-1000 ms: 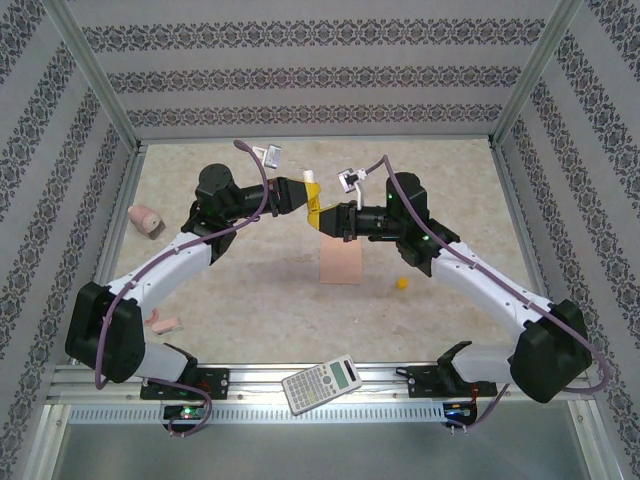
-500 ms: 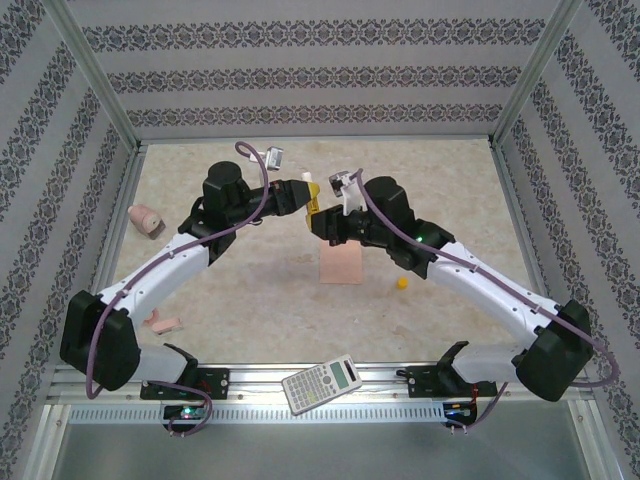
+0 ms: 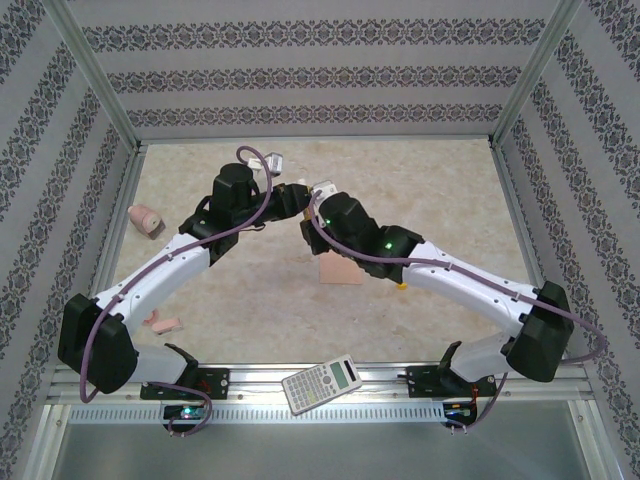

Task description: Place the letter into the envelope and seal it

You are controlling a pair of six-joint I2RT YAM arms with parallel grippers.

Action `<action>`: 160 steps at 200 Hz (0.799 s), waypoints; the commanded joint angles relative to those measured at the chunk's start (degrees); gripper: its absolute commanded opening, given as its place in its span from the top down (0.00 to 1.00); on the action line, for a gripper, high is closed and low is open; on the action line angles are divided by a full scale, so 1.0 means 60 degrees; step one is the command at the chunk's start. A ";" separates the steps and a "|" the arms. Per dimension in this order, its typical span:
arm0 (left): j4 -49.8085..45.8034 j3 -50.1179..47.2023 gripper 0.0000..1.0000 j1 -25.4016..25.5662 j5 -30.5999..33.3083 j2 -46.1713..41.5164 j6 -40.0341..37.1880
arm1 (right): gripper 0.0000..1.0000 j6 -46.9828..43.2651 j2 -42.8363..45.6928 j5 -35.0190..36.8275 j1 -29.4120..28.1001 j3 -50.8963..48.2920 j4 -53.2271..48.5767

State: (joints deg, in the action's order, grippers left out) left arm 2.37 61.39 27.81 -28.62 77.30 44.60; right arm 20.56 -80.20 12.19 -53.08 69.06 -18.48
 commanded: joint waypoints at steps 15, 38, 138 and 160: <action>0.0337 0.0293 1.00 0.0271 0.0250 -0.0133 0.0347 | 0.84 -0.0632 -0.0212 0.0220 -0.0480 0.0322 -0.0117; 0.0338 0.0258 1.00 0.0271 0.0262 -0.0157 0.0252 | 0.80 -0.0603 -0.0073 -0.0160 -0.0394 0.0291 -0.0057; 0.0820 0.0834 1.00 -0.0940 -0.2164 -0.0210 -0.0441 | 0.28 0.1226 0.2217 -0.9072 0.3531 -0.0616 0.0487; 0.2218 0.0771 1.00 -0.1408 -0.4018 0.0119 0.0072 | 0.26 0.2394 0.2921 -1.0921 0.4933 -0.1361 0.1982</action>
State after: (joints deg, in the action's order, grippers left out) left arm 4.82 65.30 21.93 -39.24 77.25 43.13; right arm 26.81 -66.96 -34.20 -30.46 64.77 -16.47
